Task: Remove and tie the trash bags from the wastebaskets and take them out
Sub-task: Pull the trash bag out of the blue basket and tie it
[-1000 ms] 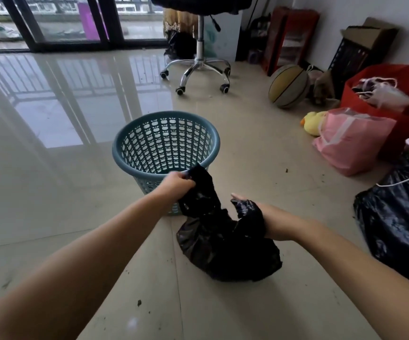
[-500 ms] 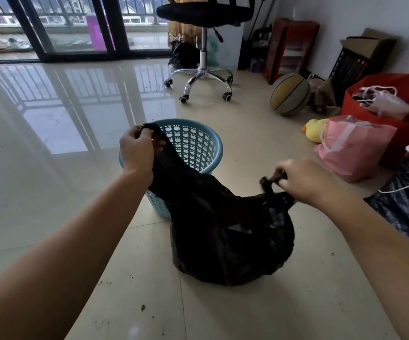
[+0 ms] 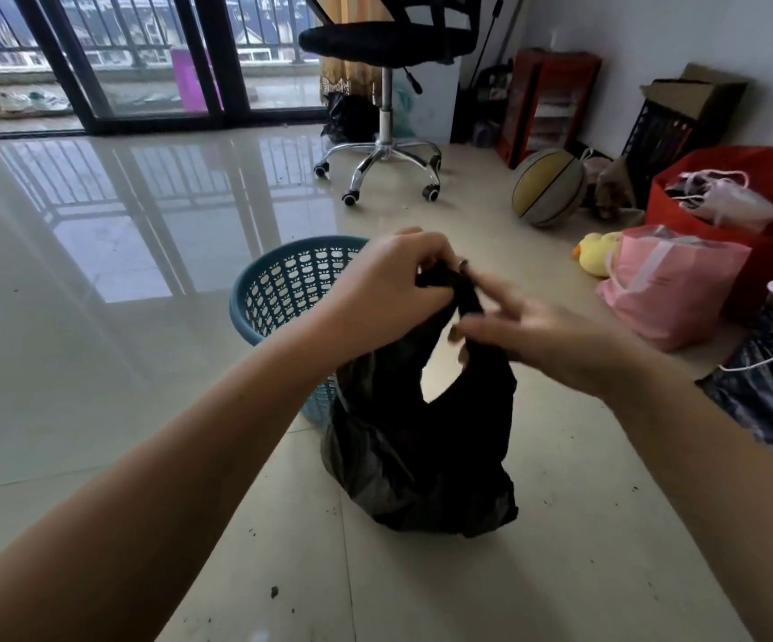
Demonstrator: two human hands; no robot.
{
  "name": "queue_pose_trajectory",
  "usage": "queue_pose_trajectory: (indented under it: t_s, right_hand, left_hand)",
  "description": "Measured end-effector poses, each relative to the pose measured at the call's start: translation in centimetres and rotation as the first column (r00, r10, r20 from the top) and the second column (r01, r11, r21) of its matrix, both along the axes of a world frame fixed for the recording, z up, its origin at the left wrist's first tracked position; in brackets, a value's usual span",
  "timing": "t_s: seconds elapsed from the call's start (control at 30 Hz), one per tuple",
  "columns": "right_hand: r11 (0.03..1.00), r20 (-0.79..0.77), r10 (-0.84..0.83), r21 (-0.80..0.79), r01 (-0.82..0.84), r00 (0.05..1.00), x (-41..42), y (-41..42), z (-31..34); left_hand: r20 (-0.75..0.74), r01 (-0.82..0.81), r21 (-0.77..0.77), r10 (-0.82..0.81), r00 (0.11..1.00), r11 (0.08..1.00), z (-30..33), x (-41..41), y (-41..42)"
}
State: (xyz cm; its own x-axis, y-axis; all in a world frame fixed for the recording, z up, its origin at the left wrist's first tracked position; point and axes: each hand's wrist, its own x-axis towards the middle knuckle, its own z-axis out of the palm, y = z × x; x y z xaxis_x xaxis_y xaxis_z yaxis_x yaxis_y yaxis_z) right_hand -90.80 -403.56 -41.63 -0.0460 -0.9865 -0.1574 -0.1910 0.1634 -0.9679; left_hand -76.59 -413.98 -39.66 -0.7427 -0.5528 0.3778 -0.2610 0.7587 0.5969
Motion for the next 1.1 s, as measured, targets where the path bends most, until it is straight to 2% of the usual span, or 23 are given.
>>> queue_pose_trajectory:
  t_s: [0.03, 0.07, 0.13, 0.17, 0.23, 0.3, 0.33, 0.43, 0.53, 0.6, 0.67, 0.73, 0.8, 0.83, 0.87, 0.9, 0.93, 0.97, 1.03, 1.07, 1.1]
  right_hand:
    - [0.997, -0.135, 0.081, 0.017, -0.079, 0.988, 0.8, 0.0, -0.4]
    - [0.995, -0.227, 0.094, -0.015, -0.100, 0.969, 1.6, -0.1, -0.8]
    - [0.988, -0.267, -0.071, -0.154, 0.030, 0.961, 2.7, -1.0, -1.7]
    - [0.973, -0.223, -0.183, -0.182, 0.143, 0.958, 2.8, -1.4, -1.9]
    - [0.936, -0.048, -0.339, -0.114, 0.332, 0.940, 2.4, -2.0, -2.2]
    - [0.911, 0.094, -0.411, 0.000, 0.413, 0.907, 1.8, -2.1, -2.6]
    - [0.904, 0.133, -0.426, 0.026, 0.427, 0.895, 1.6, -2.1, -2.9]
    - [0.895, 0.149, -0.446, 0.041, 0.445, 0.883, 1.3, -1.9, -3.5]
    - [0.897, 0.057, -0.442, 0.047, 0.440, 0.895, 1.3, -2.0, -3.9]
    - [0.912, -0.015, -0.407, 0.045, 0.407, 0.913, 1.2, -2.0, -4.1]
    - [0.921, 0.002, -0.384, 0.073, 0.383, 0.923, 1.4, -1.8, -3.9]
    - [0.931, 0.108, -0.356, 0.131, 0.341, 0.928, 1.4, -1.8, -3.6]
    - [0.942, 0.230, -0.330, 0.148, 0.303, 0.915, 1.4, -1.9, -3.4]
    - [0.947, 0.305, -0.318, 0.144, 0.287, 0.898, 1.2, -2.0, -3.6]
    - [0.955, 0.396, -0.298, 0.138, 0.264, 0.869, 1.1, -2.0, -3.7]
    - [0.960, 0.483, -0.282, 0.135, 0.247, 0.829, 0.9, -2.0, -3.9]
    - [0.963, 0.554, -0.268, 0.139, 0.230, 0.788, 0.7, -2.0, -3.9]
    - [0.967, 0.594, -0.255, 0.141, 0.213, 0.763, 0.5, -1.8, -3.8]
    - [0.973, 0.618, -0.230, 0.141, 0.183, 0.752, 0.1, -1.4, -3.4]
    - [0.977, 0.609, -0.215, 0.141, 0.162, 0.764, 0.0, -1.1, -3.1]
    - [0.980, 0.585, -0.197, 0.141, 0.141, 0.787, -0.1, -0.9, -3.1]
  left_hand:
    - [0.000, 0.034, -0.018, -0.034, 0.999, 0.999, 0.0, -0.1, 0.4]
    - [0.022, 0.082, -0.015, -0.082, 0.996, 0.996, -0.2, -0.4, 0.8]
    - [0.075, 0.167, 0.044, -0.170, 0.983, 0.985, -0.7, -0.9, 1.2]
    - [0.071, 0.178, 0.099, -0.186, 0.980, 0.979, -1.0, -1.1, 1.1]
    - [0.064, 0.156, 0.268, -0.179, 0.982, 0.951, -1.1, -1.0, 0.6]
    - [0.087, 0.115, 0.388, -0.160, 0.983, 0.914, -1.6, -0.7, -0.4]
    - [0.097, 0.089, 0.389, -0.136, 0.986, 0.917, -2.0, -0.6, -0.8]
    - [0.182, 0.033, 0.297, -0.090, 0.979, 0.954, -3.4, -0.5, -1.4]
    - [0.280, -0.001, 0.114, -0.031, 0.959, 0.994, -4.1, -1.0, -1.4]
    - [0.174, -0.082, -0.025, 0.085, 0.981, 0.996, -4.1, -1.1, -1.6]
    - [-0.021, -0.154, -0.065, 0.153, 0.988, 0.986, -4.2, -1.3, -1.5]
    - [-0.170, -0.194, 0.026, 0.196, 0.966, 0.981, -4.3, -1.8, -0.8]
    - [-0.184, -0.078, 0.332, 0.145, 0.972, 0.940, -4.1, -1.5, -0.1]
    - [-0.149, 0.063, 0.545, 0.023, 0.989, 0.836, -4.2, -1.2, 0.0]
    - [-0.100, 0.162, 0.707, -0.130, 0.986, 0.689, -4.7, -0.7, 0.1]
    - [-0.036, 0.201, 0.779, -0.278, 0.960, 0.594, -5.4, -0.2, 0.1]
    - [0.027, 0.212, 0.799, -0.385, 0.923, 0.563, -6.2, 0.1, 0.2]
    - [0.097, 0.205, 0.773, -0.430, 0.897, 0.601, -7.2, 0.2, 0.3]
    - [0.142, 0.149, 0.703, -0.343, 0.929, 0.696, -8.5, 0.0, 0.1]
    - [0.122, 0.109, 0.711, -0.274, 0.954, 0.695, -8.7, -0.2, -0.1]
    - [0.099, 0.074, 0.752, -0.224, 0.970, 0.655, -8.8, -0.2, -0.4]
